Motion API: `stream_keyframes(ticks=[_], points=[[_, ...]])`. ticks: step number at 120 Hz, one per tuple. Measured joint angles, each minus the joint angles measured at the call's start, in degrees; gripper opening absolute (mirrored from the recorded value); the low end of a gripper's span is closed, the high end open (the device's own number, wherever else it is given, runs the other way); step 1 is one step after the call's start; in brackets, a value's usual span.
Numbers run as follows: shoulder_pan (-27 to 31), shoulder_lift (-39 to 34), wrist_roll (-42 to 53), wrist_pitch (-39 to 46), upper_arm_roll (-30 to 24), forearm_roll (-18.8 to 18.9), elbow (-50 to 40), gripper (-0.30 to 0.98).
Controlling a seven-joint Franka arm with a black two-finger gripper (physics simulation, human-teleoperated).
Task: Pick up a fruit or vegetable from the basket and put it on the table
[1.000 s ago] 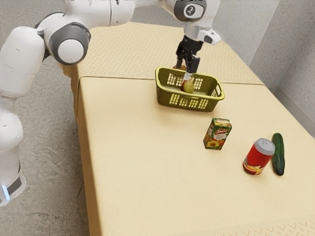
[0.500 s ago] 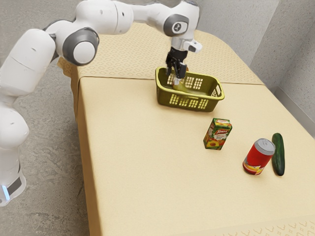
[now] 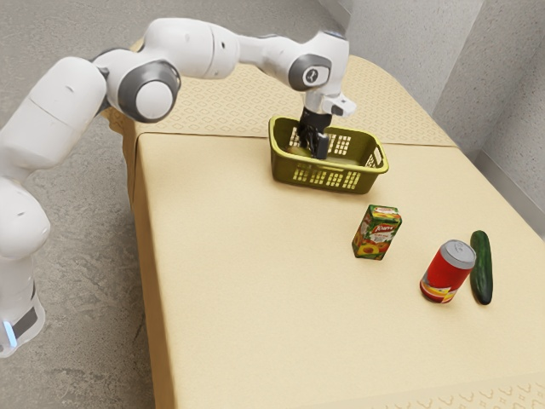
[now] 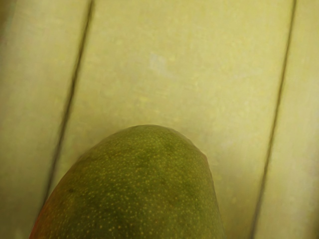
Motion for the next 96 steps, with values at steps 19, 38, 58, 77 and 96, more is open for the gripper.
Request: stream_keyframes(ticks=[19, 38, 58, 77, 96], points=[[-0.11, 0.47, 0.65, 0.27, -0.02, -0.01, 0.02, 0.67], [-0.15, 0.76, 1.17, 0.36, -0.02, -0.02, 0.02, 0.66], [0.25, 0.65, 1.64, 0.25, 0.19, -0.06, -0.01, 0.60], [0.28, 0.60, 2.08, -0.27, 0.31, -0.16, -0.06, 0.55], [0.33, 0.46, 2.45, -0.95, 0.36, -0.19, -0.06, 0.46]])
